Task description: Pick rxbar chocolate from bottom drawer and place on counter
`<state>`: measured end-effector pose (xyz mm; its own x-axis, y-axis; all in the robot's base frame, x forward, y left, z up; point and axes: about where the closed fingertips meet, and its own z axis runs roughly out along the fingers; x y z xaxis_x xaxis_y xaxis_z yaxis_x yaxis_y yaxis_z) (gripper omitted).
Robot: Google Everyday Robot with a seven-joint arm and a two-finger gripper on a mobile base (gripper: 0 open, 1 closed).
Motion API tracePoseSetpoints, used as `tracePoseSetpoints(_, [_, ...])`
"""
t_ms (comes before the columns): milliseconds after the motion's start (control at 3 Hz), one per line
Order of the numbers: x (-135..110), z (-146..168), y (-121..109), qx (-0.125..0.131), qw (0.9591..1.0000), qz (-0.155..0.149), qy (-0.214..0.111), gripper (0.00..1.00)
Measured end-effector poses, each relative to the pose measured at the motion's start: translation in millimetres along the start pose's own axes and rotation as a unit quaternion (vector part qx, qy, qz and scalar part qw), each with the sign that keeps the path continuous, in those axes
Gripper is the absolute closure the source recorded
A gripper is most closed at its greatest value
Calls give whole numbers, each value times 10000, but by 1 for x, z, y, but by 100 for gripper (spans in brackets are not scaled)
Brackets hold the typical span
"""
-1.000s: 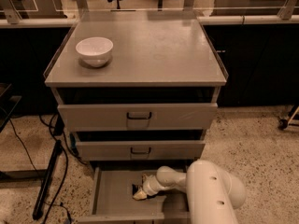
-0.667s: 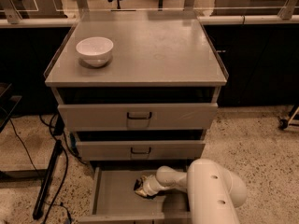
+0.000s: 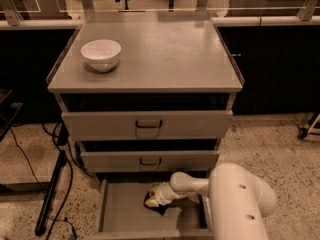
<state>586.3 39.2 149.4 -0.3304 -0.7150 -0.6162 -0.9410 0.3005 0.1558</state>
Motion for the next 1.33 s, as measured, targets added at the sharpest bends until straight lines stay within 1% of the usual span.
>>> tracePoseSetpoints(333, [-20, -25, 1, -24, 9999, 33, -94, 100])
tracePoseSetpoints(667, [-42, -61, 1, 7, 10000, -48, -70, 100])
tracePoseSetpoints(1000, [-48, -66, -2, 32, 9999, -97, -76, 100])
tracePoseSetpoints(1333, [-34, -66, 14, -16, 9999, 140, 22, 100])
